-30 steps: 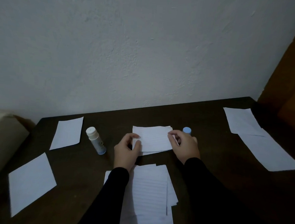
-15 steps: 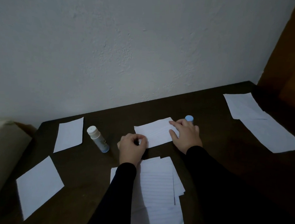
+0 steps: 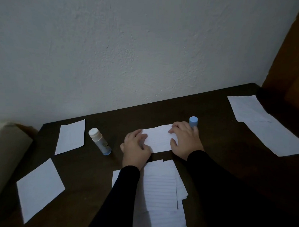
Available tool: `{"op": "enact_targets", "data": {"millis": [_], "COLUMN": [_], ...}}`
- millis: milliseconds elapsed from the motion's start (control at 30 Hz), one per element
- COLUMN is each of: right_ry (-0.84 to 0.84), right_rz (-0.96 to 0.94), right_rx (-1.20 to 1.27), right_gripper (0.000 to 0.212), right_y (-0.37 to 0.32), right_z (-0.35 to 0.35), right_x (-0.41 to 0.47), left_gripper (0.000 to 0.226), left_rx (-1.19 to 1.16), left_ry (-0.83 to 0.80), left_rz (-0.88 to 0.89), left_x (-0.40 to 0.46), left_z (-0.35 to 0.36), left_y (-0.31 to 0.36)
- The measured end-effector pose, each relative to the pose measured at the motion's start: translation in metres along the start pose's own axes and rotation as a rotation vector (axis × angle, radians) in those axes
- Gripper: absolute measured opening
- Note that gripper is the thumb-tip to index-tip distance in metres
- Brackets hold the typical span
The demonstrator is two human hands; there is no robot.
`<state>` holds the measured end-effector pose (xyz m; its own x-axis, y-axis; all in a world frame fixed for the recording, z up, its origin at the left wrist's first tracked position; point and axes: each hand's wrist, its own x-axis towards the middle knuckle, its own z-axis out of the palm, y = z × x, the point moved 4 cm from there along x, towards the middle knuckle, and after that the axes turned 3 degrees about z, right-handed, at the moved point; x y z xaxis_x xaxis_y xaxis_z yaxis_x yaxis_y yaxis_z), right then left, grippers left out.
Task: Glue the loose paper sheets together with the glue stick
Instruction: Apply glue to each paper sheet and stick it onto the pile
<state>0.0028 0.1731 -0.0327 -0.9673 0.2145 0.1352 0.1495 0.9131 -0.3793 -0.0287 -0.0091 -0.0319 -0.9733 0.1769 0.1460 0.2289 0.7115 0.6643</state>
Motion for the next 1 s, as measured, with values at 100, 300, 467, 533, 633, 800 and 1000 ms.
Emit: {"op": "enact_targets", "data": {"millis": [100, 300, 467, 533, 633, 800, 1000], "right_ry": [-0.181, -0.388, -0.407, -0.399, -0.375, -0.356, -0.356], "right_rz": [-0.163, -0.253, -0.222, -0.167, -0.081, -0.042, 0.077], "right_rx": [-0.031, -0.208, -0.253, -0.218, -0.164, -0.203, -0.217], "right_gripper": [0.049, 0.054, 0.056, 0.056, 0.053, 0.057, 0.064], "right_y": [-0.008, -0.009, -0.010, -0.013, -0.020, -0.021, -0.023], "right_z": [0.004, 0.014, 0.013, 0.014, 0.021, 0.031, 0.027], "right_x": [-0.001, 0.004, 0.006, 0.005, 0.008, 0.004, 0.001], "left_gripper": [0.044, 0.047, 0.050, 0.052, 0.055, 0.059, 0.075], "left_rx": [0.216, 0.441, 0.494, 0.476, 0.456, 0.537, 0.550], "left_ry": [-0.116, -0.327, -0.355, -0.374, -0.396, -0.371, -0.321], "left_rz": [0.171, 0.240, 0.213, 0.171, 0.116, 0.096, -0.094], "left_x": [-0.001, 0.004, 0.007, 0.008, 0.013, 0.007, 0.005], "left_z": [0.007, 0.024, 0.026, 0.027, 0.029, 0.031, 0.028], "left_y": [0.009, 0.005, 0.004, 0.005, 0.008, 0.004, 0.001]}}
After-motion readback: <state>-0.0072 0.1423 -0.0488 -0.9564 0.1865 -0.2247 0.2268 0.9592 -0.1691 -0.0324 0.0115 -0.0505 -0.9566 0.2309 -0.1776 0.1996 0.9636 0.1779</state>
